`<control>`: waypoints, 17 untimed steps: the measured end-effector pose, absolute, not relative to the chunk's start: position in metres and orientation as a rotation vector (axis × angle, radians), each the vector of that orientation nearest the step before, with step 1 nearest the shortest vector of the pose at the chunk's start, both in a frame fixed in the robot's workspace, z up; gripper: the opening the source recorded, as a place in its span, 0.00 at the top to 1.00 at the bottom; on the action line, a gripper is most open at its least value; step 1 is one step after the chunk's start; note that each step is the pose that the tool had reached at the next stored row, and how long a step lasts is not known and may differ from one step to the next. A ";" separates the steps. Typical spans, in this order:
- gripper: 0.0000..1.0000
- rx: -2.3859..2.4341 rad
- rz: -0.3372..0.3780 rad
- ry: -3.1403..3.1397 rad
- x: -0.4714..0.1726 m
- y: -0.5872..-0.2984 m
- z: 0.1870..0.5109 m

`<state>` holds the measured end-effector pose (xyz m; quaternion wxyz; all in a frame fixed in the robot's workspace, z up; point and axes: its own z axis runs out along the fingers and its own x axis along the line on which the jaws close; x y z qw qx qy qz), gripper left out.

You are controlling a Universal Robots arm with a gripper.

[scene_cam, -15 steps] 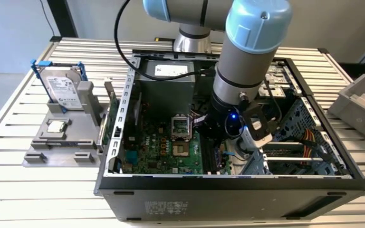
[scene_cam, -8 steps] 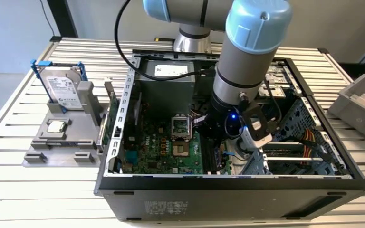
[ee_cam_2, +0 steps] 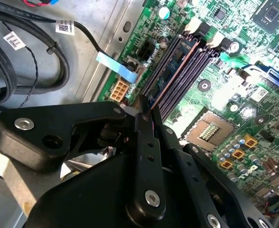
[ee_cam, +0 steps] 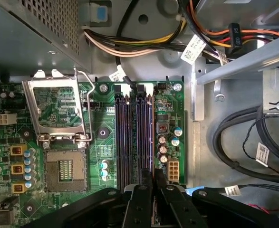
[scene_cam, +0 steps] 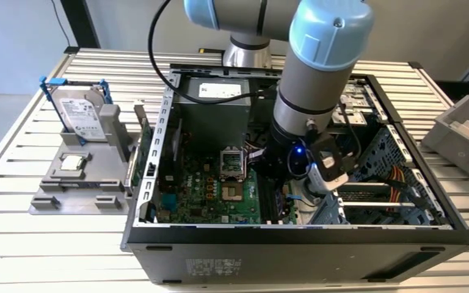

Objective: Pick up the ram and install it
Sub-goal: 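Insert the ram into the slot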

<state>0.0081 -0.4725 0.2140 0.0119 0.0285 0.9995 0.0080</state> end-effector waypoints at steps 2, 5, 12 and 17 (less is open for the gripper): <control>1.00 0.097 0.022 3.116 0.008 -0.472 0.213; 1.00 0.105 0.018 3.116 0.009 -0.472 0.213; 1.00 0.112 0.011 3.119 0.010 -0.472 0.213; 1.00 0.114 0.009 3.119 0.010 -0.472 0.213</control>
